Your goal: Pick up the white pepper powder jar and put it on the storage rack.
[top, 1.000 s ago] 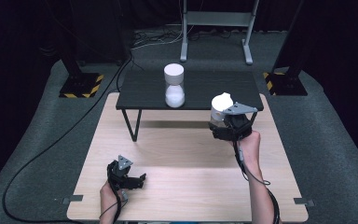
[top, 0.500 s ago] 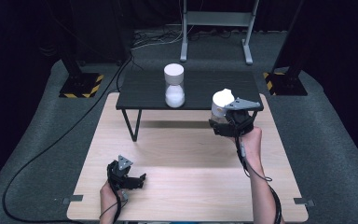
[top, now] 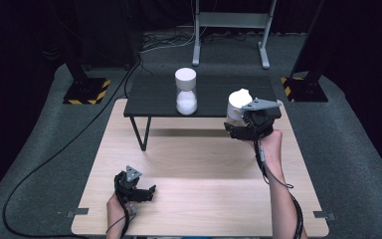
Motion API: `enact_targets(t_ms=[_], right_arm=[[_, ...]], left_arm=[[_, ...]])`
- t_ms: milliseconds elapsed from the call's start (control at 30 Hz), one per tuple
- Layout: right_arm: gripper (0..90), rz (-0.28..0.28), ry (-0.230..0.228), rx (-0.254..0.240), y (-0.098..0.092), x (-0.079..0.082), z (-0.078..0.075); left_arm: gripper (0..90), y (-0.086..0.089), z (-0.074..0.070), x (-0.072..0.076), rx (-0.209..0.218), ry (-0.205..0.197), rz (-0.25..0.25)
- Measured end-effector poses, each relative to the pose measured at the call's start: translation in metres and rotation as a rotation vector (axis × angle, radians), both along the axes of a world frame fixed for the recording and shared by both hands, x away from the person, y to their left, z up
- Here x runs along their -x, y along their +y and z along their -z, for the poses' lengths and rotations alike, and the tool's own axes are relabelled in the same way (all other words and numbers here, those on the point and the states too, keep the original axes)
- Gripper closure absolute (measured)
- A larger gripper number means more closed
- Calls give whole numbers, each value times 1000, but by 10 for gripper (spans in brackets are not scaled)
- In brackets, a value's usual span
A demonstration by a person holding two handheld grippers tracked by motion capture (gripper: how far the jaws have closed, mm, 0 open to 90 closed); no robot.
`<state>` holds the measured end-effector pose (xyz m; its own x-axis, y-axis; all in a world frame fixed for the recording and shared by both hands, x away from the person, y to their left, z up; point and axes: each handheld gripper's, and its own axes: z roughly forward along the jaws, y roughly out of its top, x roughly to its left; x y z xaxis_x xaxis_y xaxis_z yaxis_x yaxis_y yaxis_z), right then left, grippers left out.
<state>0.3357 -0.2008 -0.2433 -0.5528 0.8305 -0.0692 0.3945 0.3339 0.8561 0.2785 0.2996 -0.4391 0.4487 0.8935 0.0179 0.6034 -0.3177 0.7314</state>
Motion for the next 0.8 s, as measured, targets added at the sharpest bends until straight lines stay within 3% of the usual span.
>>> enact_targets(t_ms=[800], right_arm=[[303, -2, -13, 19, 6, -14, -28]], left_arm=[[8, 0, 0, 1, -6, -4, 3]])
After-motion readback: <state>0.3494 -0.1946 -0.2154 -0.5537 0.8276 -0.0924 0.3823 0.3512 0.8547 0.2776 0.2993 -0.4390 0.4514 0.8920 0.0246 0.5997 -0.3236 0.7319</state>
